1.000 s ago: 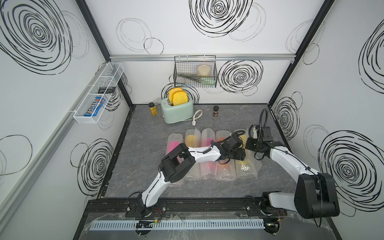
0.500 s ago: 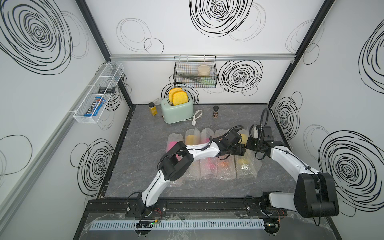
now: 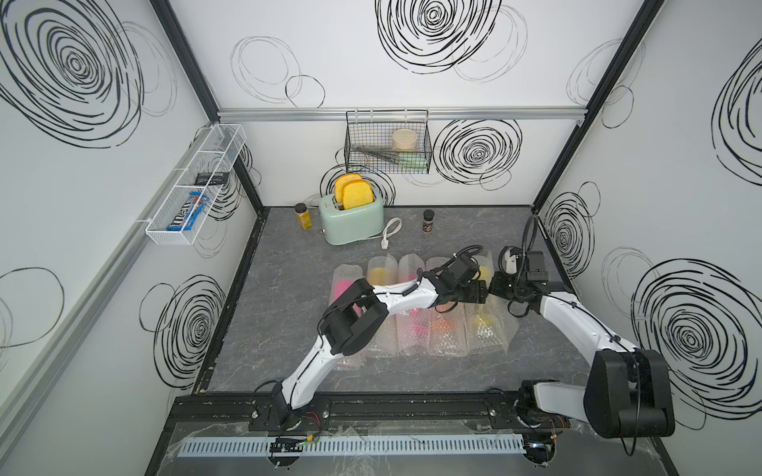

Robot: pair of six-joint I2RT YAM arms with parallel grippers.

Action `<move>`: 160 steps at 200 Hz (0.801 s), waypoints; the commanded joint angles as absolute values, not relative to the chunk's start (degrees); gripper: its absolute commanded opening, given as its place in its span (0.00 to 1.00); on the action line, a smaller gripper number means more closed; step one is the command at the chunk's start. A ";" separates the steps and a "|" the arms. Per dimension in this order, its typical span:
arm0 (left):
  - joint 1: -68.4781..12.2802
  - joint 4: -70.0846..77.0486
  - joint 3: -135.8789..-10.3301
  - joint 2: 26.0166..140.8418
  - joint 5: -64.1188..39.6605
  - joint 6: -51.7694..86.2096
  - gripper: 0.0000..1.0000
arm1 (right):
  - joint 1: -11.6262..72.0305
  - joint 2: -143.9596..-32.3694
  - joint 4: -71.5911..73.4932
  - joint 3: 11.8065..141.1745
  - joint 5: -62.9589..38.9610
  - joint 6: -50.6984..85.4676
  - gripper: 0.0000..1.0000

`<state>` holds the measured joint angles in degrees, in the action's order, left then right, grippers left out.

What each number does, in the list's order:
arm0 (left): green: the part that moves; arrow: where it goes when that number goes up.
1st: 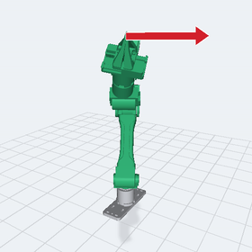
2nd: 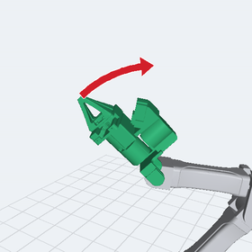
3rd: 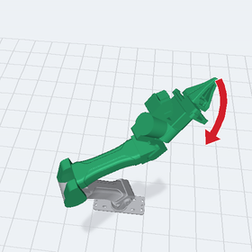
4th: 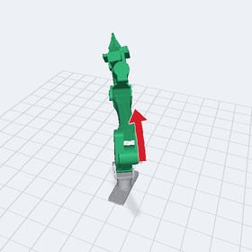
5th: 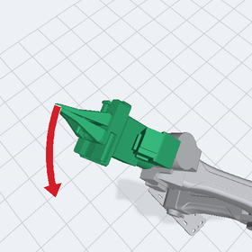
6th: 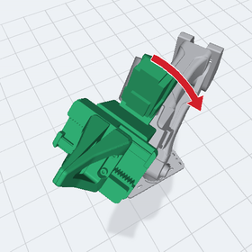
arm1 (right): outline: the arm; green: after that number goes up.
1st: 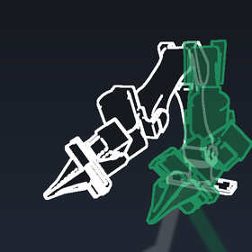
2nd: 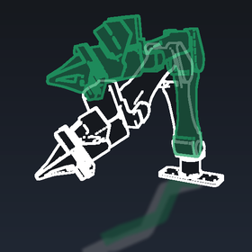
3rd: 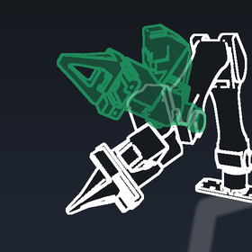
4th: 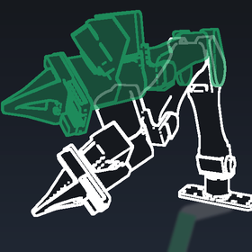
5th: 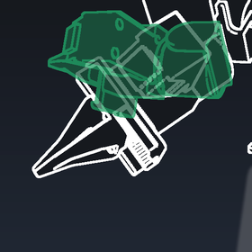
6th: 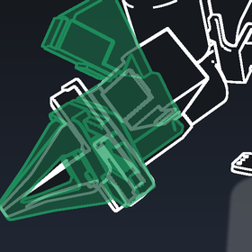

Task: Unpack wine glasses from bubble wrap
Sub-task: Unwrap the bubble wrap at the center of the board.

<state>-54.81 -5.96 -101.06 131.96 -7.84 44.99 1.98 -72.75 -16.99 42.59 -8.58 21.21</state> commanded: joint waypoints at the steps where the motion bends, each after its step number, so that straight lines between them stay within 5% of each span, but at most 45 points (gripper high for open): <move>1: -54.40 -6.23 -101.78 133.58 -6.08 44.85 0.75 | 1.63 -72.00 -15.42 42.19 -9.49 22.06 0.00; 160: -53.20 -5.46 -99.06 134.12 -6.33 45.52 0.74 | -5.31 -66.88 -13.70 39.56 -12.68 24.99 0.00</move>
<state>-54.46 -5.41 -100.66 132.46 -7.46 44.84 -4.27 -69.67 -15.51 40.69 -12.03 23.55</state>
